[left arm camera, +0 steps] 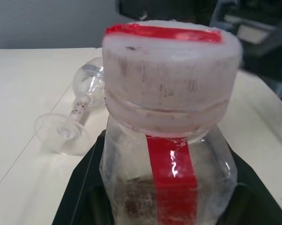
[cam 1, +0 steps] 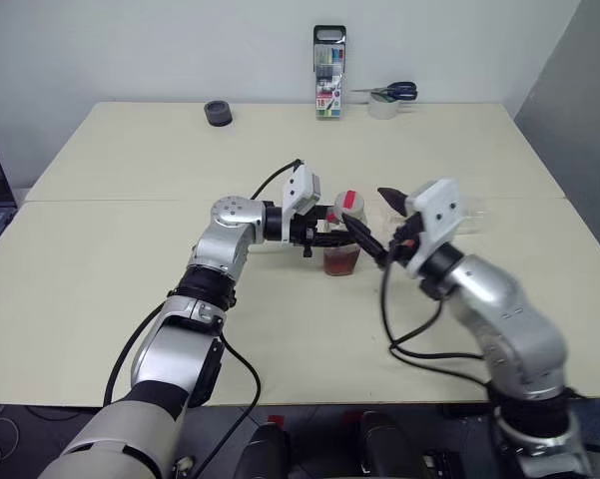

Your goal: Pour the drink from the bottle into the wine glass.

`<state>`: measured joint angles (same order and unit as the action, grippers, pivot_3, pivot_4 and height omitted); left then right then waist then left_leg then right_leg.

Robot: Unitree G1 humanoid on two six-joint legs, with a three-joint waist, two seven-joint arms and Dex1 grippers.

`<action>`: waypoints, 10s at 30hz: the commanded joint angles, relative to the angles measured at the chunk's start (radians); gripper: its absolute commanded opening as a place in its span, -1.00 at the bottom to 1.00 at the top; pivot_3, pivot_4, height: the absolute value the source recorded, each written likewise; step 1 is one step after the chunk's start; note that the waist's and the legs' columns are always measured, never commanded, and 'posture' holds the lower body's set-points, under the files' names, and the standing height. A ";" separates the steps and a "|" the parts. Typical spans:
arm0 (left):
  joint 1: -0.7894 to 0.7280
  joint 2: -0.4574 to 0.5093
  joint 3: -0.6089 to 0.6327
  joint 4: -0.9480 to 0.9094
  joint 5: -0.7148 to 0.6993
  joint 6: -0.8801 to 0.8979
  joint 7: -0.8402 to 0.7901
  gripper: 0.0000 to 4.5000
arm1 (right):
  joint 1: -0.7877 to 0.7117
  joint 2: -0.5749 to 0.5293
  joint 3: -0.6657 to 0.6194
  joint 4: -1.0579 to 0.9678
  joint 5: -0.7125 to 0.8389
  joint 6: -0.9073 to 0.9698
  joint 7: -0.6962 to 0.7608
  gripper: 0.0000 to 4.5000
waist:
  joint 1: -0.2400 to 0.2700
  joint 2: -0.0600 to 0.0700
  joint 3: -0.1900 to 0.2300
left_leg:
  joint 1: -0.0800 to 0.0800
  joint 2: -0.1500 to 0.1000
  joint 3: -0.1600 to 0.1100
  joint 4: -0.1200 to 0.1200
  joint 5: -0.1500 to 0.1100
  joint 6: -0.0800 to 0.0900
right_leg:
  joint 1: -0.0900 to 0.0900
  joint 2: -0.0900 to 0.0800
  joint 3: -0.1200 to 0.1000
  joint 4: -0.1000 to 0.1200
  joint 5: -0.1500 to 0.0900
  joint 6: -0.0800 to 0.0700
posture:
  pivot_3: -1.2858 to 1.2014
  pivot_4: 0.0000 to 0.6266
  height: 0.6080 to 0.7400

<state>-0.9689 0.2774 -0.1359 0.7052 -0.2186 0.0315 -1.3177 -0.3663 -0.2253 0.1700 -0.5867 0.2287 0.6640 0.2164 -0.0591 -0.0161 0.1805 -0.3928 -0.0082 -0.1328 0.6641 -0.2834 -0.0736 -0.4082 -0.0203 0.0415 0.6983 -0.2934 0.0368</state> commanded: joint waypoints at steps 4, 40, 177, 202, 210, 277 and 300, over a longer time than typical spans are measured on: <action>-0.051 -0.002 0.016 0.002 -0.007 -0.024 -0.020 -0.19 | -0.017 0.049 0.027 -0.014 -0.095 -0.072 -0.071 0.72 | 0.001 0.000 0.000 | 0.000 -0.001 0.000 0.000 0.000 0.000 | 0.000 -0.001 0.000 -0.001 0.000 0.000 | 0.03 -0.52 1.00; -0.107 0.023 0.050 0.109 -0.011 -0.043 -0.082 -0.19 | 0.000 -0.046 -0.058 -0.172 0.094 0.076 0.079 0.72 | 0.000 0.000 0.000 | 0.000 0.000 0.000 0.000 -0.001 0.002 | 0.000 0.000 0.000 0.000 0.000 0.000 | 0.03 -0.52 1.00; 0.286 0.274 0.389 -0.207 -0.031 0.199 0.804 -0.19 | -0.229 -0.135 0.084 0.217 0.127 0.014 0.388 1.00 | 0.002 -0.002 -0.001 | 0.003 0.000 -0.001 0.000 0.000 0.000 | 0.002 -0.002 -0.001 0.000 0.000 0.000 | 0.03 -0.52 1.00; 0.412 0.257 0.377 -0.181 0.037 0.021 0.862 0.98 | -0.171 -0.134 0.125 0.177 0.079 0.011 0.387 1.00 | 0.003 -0.002 -0.002 | 0.004 0.000 0.000 -0.001 0.000 0.000 | 0.002 -0.002 -0.001 0.000 0.000 0.000 | 0.03 -0.52 1.00; 0.559 0.249 0.390 -0.279 0.031 0.011 0.885 0.98 | -0.031 -0.195 0.124 0.113 -0.003 -0.038 0.358 1.00 | 0.003 -0.003 -0.002 | 0.004 0.000 0.000 -0.001 -0.001 0.001 | 0.002 -0.002 -0.001 0.000 0.000 0.000 | 0.03 -0.52 1.00; 0.287 0.334 0.101 -0.456 -0.121 0.153 0.050 1.00 | -0.527 0.275 -0.811 1.306 0.624 -0.376 -0.277 -0.06 | -0.030 0.003 0.000 | 0.009 0.002 0.006 -0.005 -0.002 0.003 | 0.003 0.000 0.004 0.001 0.000 -0.001 | 0.03 -0.52 1.00; 0.502 0.338 0.169 -0.635 -0.152 0.287 0.222 1.00 | -0.135 0.092 -0.087 1.069 -0.135 -0.568 -0.066 -0.92 | -0.022 0.003 -0.003 | 0.010 0.001 0.003 -0.004 -0.002 0.003 | 0.005 0.000 0.002 0.000 0.000 -0.001 | 0.03 -0.52 1.00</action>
<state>-0.4719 0.6059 0.0029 0.1233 -0.3511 0.3149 -1.1158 -0.5534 -0.1369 0.0650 0.4186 0.1212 0.0738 0.1484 -0.0806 -0.0134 0.1776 -0.3827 -0.0071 -0.1302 0.6601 -0.2853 -0.0702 -0.4024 -0.0203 0.0438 0.6984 -0.2932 0.0361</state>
